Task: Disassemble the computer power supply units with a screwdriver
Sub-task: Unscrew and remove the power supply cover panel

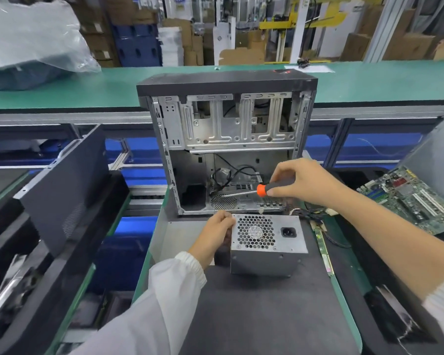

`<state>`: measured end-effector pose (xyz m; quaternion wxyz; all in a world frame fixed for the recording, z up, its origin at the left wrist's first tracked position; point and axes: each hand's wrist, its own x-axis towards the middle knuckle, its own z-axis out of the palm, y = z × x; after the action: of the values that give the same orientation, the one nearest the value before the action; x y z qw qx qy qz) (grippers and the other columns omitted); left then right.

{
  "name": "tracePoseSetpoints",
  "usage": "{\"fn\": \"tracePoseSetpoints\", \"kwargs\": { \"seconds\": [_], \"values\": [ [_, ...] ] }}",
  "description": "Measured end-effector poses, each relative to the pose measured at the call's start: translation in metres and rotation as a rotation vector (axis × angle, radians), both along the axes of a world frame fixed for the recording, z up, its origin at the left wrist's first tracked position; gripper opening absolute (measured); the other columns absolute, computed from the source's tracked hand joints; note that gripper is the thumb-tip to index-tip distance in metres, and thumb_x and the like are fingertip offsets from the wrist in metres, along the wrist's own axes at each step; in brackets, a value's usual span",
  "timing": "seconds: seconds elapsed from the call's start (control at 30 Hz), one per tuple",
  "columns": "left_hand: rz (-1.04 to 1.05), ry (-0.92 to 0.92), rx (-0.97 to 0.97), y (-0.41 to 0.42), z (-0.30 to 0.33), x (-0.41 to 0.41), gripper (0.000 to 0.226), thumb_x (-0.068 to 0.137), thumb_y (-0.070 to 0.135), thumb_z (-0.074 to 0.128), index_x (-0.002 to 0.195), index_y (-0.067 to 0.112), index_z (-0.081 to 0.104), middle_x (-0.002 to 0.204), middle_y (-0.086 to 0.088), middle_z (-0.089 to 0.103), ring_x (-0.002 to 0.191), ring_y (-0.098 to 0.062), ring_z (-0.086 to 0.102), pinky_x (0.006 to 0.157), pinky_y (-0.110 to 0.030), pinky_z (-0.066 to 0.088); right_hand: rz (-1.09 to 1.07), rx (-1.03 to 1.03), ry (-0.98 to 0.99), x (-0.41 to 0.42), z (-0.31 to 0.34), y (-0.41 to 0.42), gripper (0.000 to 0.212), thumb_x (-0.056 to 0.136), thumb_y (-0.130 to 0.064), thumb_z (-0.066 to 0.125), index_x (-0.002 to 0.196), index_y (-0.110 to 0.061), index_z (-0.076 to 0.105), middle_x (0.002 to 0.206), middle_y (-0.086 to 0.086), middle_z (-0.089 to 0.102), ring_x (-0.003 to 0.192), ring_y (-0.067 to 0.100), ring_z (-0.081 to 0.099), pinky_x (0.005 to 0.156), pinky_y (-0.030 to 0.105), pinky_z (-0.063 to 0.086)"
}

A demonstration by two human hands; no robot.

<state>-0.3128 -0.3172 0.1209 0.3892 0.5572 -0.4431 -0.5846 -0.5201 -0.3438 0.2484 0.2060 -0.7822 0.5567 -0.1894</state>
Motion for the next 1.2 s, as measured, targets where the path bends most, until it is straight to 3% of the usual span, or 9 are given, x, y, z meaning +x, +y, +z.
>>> {"fn": "tracePoseSetpoints", "kwargs": {
  "seconds": [0.13, 0.23, 0.33, 0.4, 0.47, 0.63, 0.8, 0.93, 1.2],
  "values": [
    [0.037, 0.123, 0.003, 0.006, 0.001, -0.003, 0.022, 0.097, 0.013, 0.052, 0.077, 0.015, 0.059, 0.05, 0.013, 0.052, 0.041, -0.001, 0.044, 0.048, -0.02, 0.035, 0.021, -0.063, 0.126, 0.014, 0.022, 0.001, 0.027, 0.072, -0.047, 0.077, 0.086, -0.024, 0.073, 0.085, -0.011, 0.066, 0.079, 0.002, 0.058, 0.062, 0.014, 0.041],
    [0.012, 0.183, -0.001, 0.006, 0.001, -0.002, 0.021, 0.097, 0.012, 0.05, 0.1, 0.008, 0.071, 0.054, 0.011, 0.059, 0.042, -0.001, 0.046, 0.046, -0.019, 0.032, 0.055, 0.0, 0.181, 0.024, 0.04, 0.002, 0.022, 0.075, -0.045, 0.075, 0.083, -0.025, 0.073, 0.061, -0.009, 0.067, 0.052, 0.002, 0.059, 0.048, 0.013, 0.041],
    [-0.026, 0.283, 0.031, 0.009, -0.001, 0.0, 0.022, 0.099, 0.012, 0.048, 0.105, 0.006, 0.068, 0.054, 0.009, 0.06, 0.043, -0.001, 0.049, 0.04, -0.015, 0.032, 0.089, 0.027, 0.247, 0.032, 0.055, 0.003, 0.017, 0.078, -0.041, 0.074, 0.081, -0.024, 0.073, 0.042, -0.007, 0.058, 0.034, 0.001, 0.049, 0.039, 0.008, 0.036],
    [-0.042, 0.295, 0.045, 0.01, -0.001, 0.001, 0.025, 0.1, 0.013, 0.046, 0.101, 0.009, 0.07, 0.06, 0.008, 0.064, 0.047, -0.003, 0.053, 0.042, -0.016, 0.037, 0.088, 0.012, 0.296, 0.037, 0.063, 0.006, 0.018, 0.078, -0.039, 0.074, 0.08, -0.021, 0.074, 0.046, -0.005, 0.061, 0.034, 0.002, 0.048, 0.042, 0.01, 0.038],
    [-0.054, 0.271, 0.049, 0.009, -0.003, 0.002, 0.026, 0.099, 0.014, 0.047, 0.101, 0.012, 0.073, 0.068, 0.005, 0.068, 0.053, -0.005, 0.056, 0.046, -0.019, 0.039, 0.077, 0.031, 0.33, 0.041, 0.068, 0.008, 0.018, 0.079, -0.037, 0.074, 0.081, -0.019, 0.074, 0.037, -0.011, 0.054, 0.033, 0.002, 0.047, 0.045, 0.016, 0.041],
    [-0.091, 0.242, 0.023, 0.009, -0.006, 0.004, 0.028, 0.098, 0.014, 0.045, 0.11, 0.001, 0.067, 0.047, 0.012, 0.052, 0.041, -0.001, 0.042, 0.038, -0.016, 0.025, 0.069, 0.097, 0.361, 0.045, 0.077, 0.013, 0.017, 0.079, -0.036, 0.074, 0.078, -0.019, 0.073, 0.034, -0.016, 0.051, 0.032, 0.001, 0.048, 0.047, 0.019, 0.04],
    [-0.104, 0.216, 0.023, 0.009, -0.009, 0.004, 0.032, 0.1, 0.014, 0.043, 0.116, -0.008, 0.06, 0.048, 0.013, 0.052, 0.04, 0.0, 0.043, 0.036, -0.015, 0.021, 0.063, 0.1, 0.383, 0.05, 0.079, 0.018, 0.016, 0.08, -0.035, 0.073, 0.08, -0.019, 0.073, 0.035, -0.017, 0.051, 0.033, 0.0, 0.049, 0.042, 0.012, 0.036],
    [-0.12, 0.218, 0.023, 0.009, -0.008, 0.004, 0.03, 0.102, 0.017, 0.042, 0.114, -0.001, 0.062, 0.049, 0.013, 0.054, 0.041, 0.001, 0.046, 0.037, -0.015, 0.021, 0.053, 0.102, 0.386, 0.051, 0.079, 0.02, 0.015, 0.08, -0.034, 0.073, 0.077, -0.019, 0.073, 0.035, -0.017, 0.052, 0.033, -0.001, 0.049, 0.04, 0.01, 0.035],
    [-0.112, 0.232, 0.026, 0.009, -0.008, 0.005, 0.032, 0.1, 0.016, 0.045, 0.116, -0.008, 0.058, 0.05, 0.013, 0.054, 0.041, 0.0, 0.045, 0.036, -0.015, 0.021, 0.02, 0.099, 0.416, 0.053, 0.083, 0.02, 0.015, 0.08, -0.038, 0.073, 0.076, -0.023, 0.071, 0.033, -0.017, 0.049, 0.032, 0.001, 0.046, 0.048, 0.02, 0.042]
  ]
}}
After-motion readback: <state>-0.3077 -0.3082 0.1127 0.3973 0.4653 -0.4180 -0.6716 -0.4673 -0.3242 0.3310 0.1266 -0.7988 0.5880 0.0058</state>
